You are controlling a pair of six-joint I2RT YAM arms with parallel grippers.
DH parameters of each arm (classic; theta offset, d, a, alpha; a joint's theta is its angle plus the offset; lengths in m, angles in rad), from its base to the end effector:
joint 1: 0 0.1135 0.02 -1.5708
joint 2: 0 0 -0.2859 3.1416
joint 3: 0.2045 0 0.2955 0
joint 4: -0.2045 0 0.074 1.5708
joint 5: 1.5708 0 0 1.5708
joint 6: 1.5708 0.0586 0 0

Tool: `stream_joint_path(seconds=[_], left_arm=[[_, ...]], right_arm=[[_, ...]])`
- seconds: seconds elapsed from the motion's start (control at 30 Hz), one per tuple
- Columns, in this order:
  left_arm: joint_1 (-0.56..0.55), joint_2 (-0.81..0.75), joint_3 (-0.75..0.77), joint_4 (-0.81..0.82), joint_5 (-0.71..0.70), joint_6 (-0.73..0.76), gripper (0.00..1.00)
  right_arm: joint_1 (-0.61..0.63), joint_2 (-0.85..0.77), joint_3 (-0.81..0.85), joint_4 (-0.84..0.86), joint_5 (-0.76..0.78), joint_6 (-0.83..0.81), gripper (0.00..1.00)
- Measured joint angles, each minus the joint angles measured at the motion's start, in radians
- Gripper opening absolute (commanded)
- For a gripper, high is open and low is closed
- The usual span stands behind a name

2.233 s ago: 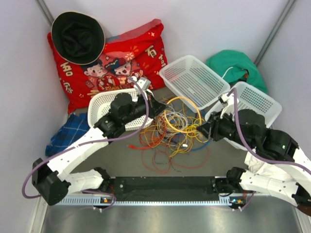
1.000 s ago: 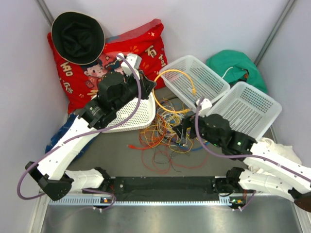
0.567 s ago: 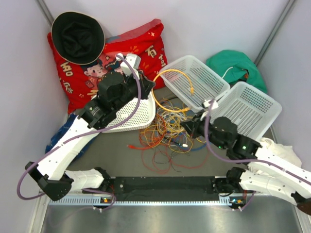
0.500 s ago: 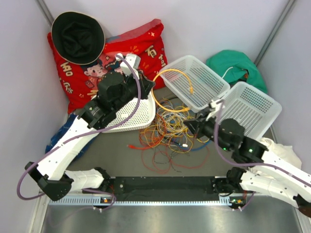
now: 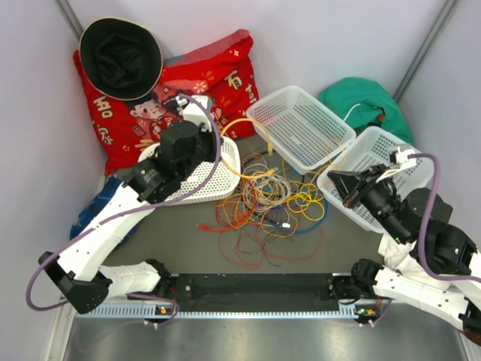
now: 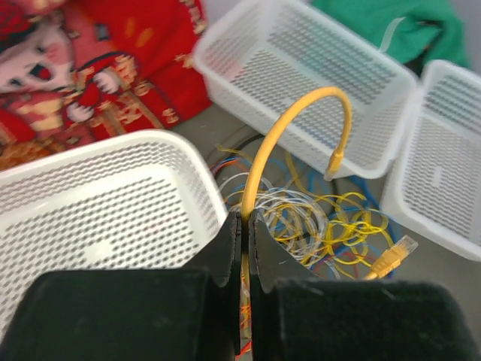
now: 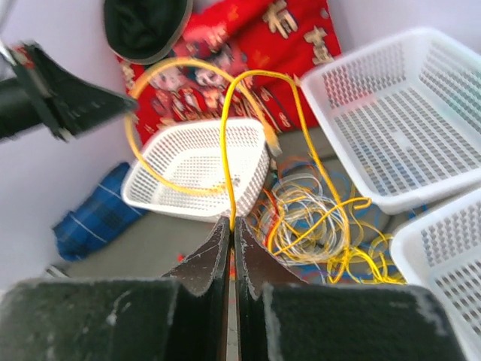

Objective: Untangle the cables

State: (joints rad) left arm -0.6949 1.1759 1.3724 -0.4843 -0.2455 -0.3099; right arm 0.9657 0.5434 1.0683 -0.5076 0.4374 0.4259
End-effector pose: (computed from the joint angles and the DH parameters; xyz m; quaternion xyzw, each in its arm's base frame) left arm 0.2453 -0.1860 0.4556 0.0802 0.7945 -0.2000 0.5677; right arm 0.0902 0.0868 0.4605 -0.0333 0.7008 0.3295 0.6319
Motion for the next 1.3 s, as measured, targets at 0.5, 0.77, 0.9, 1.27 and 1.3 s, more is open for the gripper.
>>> stream_joint_path(seconds=[0.5,0.77,0.9,1.27,1.3], left_arm=[[0.336,0.139,0.016,-0.259,-0.344,-0.217,0.0],[0.423,0.211,-0.021,-0.294,-0.316,-0.284,0.99],[0.421,0.201,-0.02,-0.279,-0.276,-0.312,0.99],[0.417,-0.002,-0.094,-0.249,-0.137,-0.364,0.99],[0.417,-0.038,-0.116,-0.249,-0.134,-0.371,0.99]], right_arm=[[0.0,-0.045,-0.076,-0.127,0.021,0.015,0.0],[0.0,-0.031,-0.076,-0.122,0.012,0.011,0.0],[0.0,0.016,-0.076,-0.096,0.002,0.002,0.0],[0.0,0.444,0.0,0.145,-0.167,-0.026,0.0],[0.0,0.496,0.026,0.165,-0.197,-0.026,0.0]])
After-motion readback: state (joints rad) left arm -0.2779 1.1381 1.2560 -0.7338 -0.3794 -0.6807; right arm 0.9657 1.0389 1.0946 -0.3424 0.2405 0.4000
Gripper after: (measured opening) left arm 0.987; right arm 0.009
